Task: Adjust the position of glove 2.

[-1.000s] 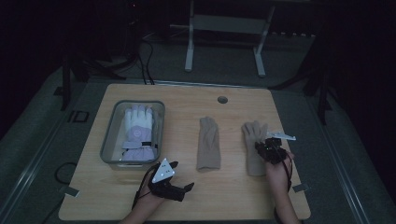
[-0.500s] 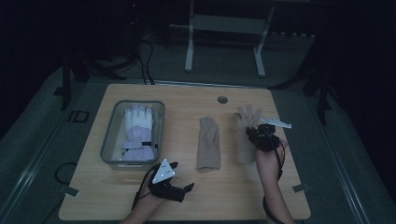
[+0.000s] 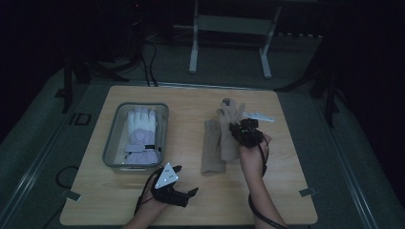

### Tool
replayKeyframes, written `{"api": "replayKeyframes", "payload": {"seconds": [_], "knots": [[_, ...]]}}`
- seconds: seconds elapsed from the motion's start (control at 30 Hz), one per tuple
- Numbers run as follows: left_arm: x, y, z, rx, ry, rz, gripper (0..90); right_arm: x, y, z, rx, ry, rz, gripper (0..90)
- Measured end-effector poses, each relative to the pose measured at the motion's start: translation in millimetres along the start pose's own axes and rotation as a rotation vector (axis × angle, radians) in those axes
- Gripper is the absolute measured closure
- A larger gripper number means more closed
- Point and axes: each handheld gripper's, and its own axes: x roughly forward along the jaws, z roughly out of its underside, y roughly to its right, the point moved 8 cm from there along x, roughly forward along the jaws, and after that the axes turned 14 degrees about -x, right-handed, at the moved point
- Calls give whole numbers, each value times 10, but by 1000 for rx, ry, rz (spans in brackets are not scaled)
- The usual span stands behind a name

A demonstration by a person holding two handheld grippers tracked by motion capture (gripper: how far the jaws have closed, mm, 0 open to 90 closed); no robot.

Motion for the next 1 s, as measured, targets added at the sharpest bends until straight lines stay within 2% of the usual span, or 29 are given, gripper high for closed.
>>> {"api": "replayKeyframes", "payload": {"seconds": [0.27, 0.37, 0.53, 0.63, 0.83, 1.0], "knots": [[-39, -21, -17, 2, 11, -5, 27, 188, -282, 63, 36, -26, -37, 810], [-46, -20, -18, -1, 12, -4, 27, 287, -366, 124, 29, -46, -37, 810], [-60, -18, -24, -1, 18, -1, 27, 457, -425, 256, 42, -84, -28, 808], [-65, -26, -26, -3, 18, 0, 27, 548, -456, 370, 59, -115, -40, 804], [-60, -20, -17, -5, 14, 0, 27, 644, -466, 530, 64, -158, -45, 784], [-47, -13, -11, -10, 8, 4, 27, 704, -483, 644, 60, -197, -74, 677]]}}
